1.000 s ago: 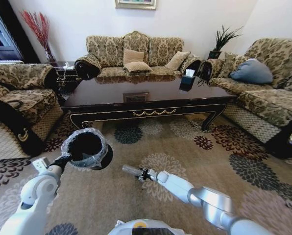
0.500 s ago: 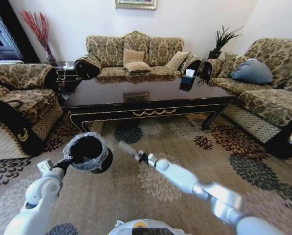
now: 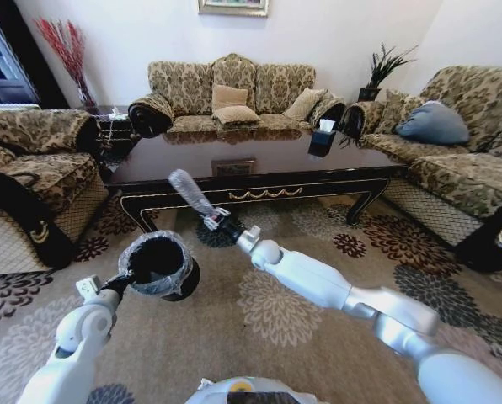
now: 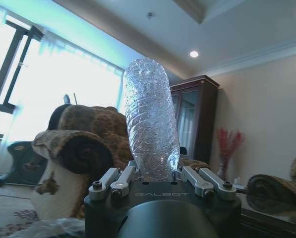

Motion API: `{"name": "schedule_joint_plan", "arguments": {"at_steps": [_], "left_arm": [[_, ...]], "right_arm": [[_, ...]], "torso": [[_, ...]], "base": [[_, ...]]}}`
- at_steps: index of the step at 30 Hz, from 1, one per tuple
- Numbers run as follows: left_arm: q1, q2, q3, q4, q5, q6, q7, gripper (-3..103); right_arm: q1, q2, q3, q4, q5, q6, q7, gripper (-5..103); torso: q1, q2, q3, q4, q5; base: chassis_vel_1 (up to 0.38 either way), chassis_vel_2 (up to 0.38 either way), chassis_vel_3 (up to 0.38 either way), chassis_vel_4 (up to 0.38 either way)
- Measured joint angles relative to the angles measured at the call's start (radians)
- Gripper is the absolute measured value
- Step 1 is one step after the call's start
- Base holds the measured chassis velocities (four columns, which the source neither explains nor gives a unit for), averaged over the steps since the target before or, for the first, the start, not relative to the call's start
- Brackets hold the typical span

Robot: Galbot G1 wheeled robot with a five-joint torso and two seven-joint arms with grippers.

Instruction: Move to the front of the table and pick up the trash from the floor, then place it into the trash bin.

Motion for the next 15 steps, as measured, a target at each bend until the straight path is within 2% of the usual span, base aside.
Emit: {"name": "schedule_joint_plan", "arguments": {"at_steps": [7,13,14,15], "left_arm": [[0.002,-0.006,0.068,-0.055,0.000,-0.001,-0.009,2],[-0.002,-0.018,0.113,-0.066,0.026,-0.007,-0.011,2],[-0.002,-0.021,0.113,-0.068,0.028,-0.008,-0.010,2],[-0.002,-0.022,0.112,-0.069,0.028,-0.009,-0.010,2]], "right_arm": [[0.037,0.085,-0.080,-0.018,-0.018,-0.001,0.020,27],[0.037,0.109,-0.101,-0.034,-0.019,0.006,0.026,27],[0.037,0.108,-0.106,-0.033,-0.021,0.006,0.031,25],[0.037,0.107,-0.109,-0.033,-0.024,0.006,0.034,30]], "torso": [[0.000,0.000,0.000,0.0002,0.0000],[0.000,0.000,0.000,0.0000,0.0000],[0.000,0.000,0.000,0.0000,0.0000],[0.000,0.000,0.000,0.0000,0.0000]], "base": [[0.000,0.000,0.000,0.000],[0.000,0.000,0.000,0.000],[0.000,0.000,0.000,0.000],[0.000,0.000,0.000,0.000]]}}
